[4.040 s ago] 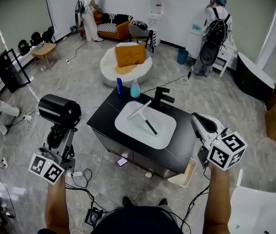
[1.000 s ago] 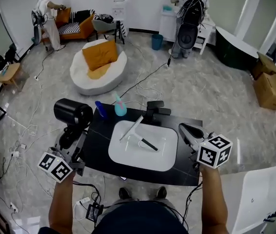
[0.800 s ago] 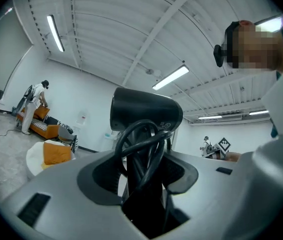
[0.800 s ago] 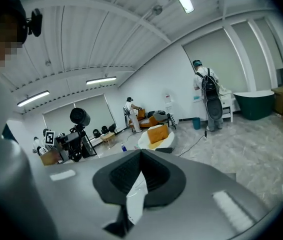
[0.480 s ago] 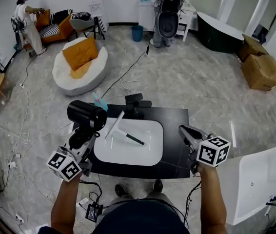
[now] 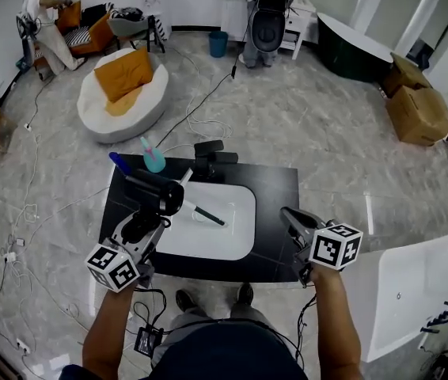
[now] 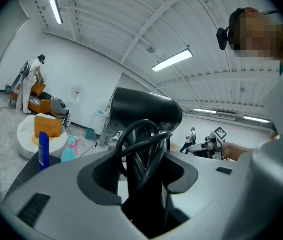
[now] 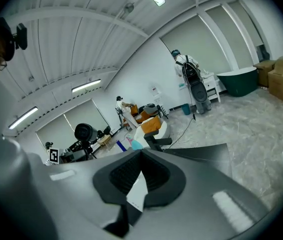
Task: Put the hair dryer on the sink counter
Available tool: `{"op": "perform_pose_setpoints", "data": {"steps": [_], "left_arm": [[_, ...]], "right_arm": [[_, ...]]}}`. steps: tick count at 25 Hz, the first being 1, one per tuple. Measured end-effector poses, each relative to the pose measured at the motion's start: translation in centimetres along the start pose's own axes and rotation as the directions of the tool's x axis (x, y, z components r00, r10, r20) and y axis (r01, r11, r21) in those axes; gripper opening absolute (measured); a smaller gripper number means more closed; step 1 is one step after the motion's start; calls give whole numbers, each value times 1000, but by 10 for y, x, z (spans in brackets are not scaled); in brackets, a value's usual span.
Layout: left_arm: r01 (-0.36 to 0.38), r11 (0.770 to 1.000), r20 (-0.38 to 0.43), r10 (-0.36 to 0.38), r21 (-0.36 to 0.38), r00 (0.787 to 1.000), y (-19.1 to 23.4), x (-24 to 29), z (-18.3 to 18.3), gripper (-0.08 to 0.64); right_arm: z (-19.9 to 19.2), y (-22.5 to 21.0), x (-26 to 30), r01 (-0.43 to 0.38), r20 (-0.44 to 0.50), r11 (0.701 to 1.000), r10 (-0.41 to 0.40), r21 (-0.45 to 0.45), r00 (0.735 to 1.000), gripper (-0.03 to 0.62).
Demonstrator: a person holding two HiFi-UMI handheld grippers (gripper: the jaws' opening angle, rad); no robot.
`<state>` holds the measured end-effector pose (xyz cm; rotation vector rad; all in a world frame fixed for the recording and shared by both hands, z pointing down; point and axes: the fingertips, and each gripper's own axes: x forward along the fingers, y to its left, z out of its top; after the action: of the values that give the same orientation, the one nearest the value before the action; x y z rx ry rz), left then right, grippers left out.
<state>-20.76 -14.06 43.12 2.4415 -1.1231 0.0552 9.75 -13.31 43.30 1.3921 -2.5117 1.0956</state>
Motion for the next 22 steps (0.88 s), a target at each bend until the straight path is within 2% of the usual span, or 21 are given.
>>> {"op": "perform_pose_setpoints", "data": {"steps": [6,15,22], "left_arm": [[-20,994,12,22,-104,1000,-1,-20,-21,198],[-86,993,12,87,-84,996,1,-82,-28,199],[-108,986,20,111,-124,994,10,-102,-37,199]], "right_arm": [[-2,17,-6,-14,-16,999,14,-35,1000,11],[-27,54,1,-86,-47,996,84,-36,995,11],[-39,64,4,-91,-61,995,89,-35,994,11]]}}
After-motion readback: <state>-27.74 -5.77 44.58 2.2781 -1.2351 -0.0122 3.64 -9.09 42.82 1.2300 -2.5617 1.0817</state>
